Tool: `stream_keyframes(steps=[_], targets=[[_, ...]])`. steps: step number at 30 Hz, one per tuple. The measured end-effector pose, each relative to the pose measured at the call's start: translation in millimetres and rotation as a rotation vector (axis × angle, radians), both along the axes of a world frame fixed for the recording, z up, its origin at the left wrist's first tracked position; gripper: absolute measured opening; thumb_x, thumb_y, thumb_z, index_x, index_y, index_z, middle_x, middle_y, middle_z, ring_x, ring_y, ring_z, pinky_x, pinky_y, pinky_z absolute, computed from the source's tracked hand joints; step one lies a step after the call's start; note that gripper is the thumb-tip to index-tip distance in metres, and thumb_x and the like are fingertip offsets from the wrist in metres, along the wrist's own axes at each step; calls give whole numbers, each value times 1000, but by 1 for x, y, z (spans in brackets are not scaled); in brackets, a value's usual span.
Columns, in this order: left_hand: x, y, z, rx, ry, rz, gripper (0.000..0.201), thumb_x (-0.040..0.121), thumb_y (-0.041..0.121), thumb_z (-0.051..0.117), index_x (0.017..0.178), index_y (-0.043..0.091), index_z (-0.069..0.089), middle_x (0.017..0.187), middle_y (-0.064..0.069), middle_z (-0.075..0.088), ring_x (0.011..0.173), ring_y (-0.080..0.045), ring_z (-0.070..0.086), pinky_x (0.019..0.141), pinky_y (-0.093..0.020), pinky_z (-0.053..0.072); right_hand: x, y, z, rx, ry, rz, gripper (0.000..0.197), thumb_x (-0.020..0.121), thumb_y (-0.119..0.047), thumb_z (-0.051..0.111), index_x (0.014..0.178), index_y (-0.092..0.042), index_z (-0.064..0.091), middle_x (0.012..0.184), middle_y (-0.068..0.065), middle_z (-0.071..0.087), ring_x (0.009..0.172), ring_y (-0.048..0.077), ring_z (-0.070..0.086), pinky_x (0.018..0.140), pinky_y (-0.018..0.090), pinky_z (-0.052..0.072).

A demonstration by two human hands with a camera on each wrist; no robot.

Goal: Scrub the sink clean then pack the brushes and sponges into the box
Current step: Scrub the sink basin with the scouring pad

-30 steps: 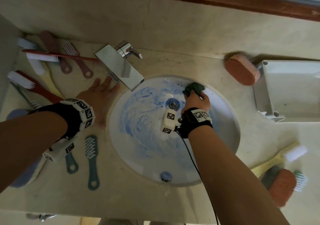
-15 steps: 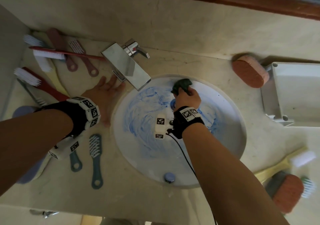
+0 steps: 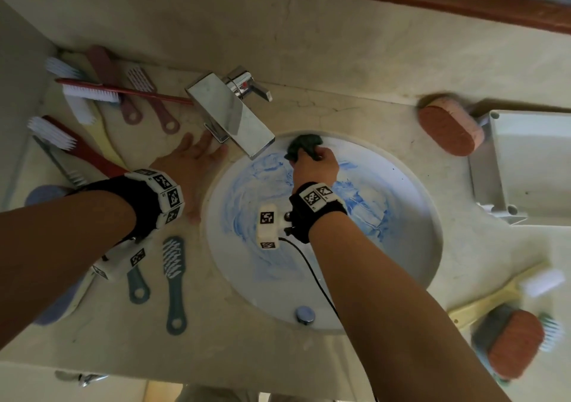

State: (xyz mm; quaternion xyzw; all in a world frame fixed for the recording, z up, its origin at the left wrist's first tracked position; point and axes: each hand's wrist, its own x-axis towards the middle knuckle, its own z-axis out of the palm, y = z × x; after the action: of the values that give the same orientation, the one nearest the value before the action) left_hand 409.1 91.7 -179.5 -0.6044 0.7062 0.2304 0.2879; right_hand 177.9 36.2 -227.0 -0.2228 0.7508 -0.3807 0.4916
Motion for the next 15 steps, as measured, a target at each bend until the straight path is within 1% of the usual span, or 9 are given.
stream_keyframes(steps=[2,4,5,8,9,11,13,14,15], targets=[[-4,1,3,-4,8,-13,173,14,69,77,134,40,-45,158,-5,-25,147,-37,-12,113,-60,25,-11,0,1,10,30,4,21,74,-18,69,73,-36,58,81,-5,67,83,25,68,79,44,59],[-6,2,7,1,10,5,171,23,63,84,135,39,-43,156,-4,-29,147,-38,-12,114,-58,24,-32,-5,1,23,99,-99,19,75,-16,62,78,-33,57,86,1,69,83,25,68,80,43,59],[-6,3,7,5,11,18,169,26,61,85,134,39,-43,155,-3,-30,146,-38,-13,114,-58,24,-43,-7,2,34,135,-153,17,76,-15,59,78,-32,55,87,4,69,81,26,67,78,43,59],[-6,3,5,-8,2,-29,172,20,65,80,133,38,-46,155,-5,-30,146,-38,-14,114,-59,24,-52,-10,7,47,217,-201,16,77,-14,54,76,-30,52,94,13,67,77,30,65,71,42,58],[-7,2,6,-8,7,-26,172,20,65,81,134,38,-46,155,-5,-31,146,-39,-13,114,-59,24,-46,-9,9,31,250,-180,14,77,-14,54,80,-28,55,96,14,66,78,30,64,72,42,58],[-6,2,4,-4,6,-9,172,22,65,83,136,36,-43,154,-2,-30,146,-39,-13,114,-59,24,-28,-7,15,-9,281,-103,17,78,-12,57,91,-20,64,101,14,64,84,30,63,80,41,57],[-5,2,4,2,-3,-2,172,22,67,81,136,37,-43,154,-2,-30,146,-38,-14,114,-59,25,-8,-2,19,-36,297,24,20,82,-9,60,101,-13,67,108,12,60,90,27,60,88,33,52],[-4,1,2,-7,6,-7,173,18,70,78,135,38,-44,155,-3,-30,146,-38,-14,113,-59,25,-1,2,18,-48,302,97,21,84,-9,62,104,-11,66,111,10,56,89,23,57,89,28,48],[-4,1,2,-9,7,-16,173,15,71,76,135,38,-44,156,-4,-29,147,-37,-14,113,-59,26,5,6,17,-64,306,172,22,85,-9,62,106,-9,65,113,9,53,88,20,52,86,22,43]])
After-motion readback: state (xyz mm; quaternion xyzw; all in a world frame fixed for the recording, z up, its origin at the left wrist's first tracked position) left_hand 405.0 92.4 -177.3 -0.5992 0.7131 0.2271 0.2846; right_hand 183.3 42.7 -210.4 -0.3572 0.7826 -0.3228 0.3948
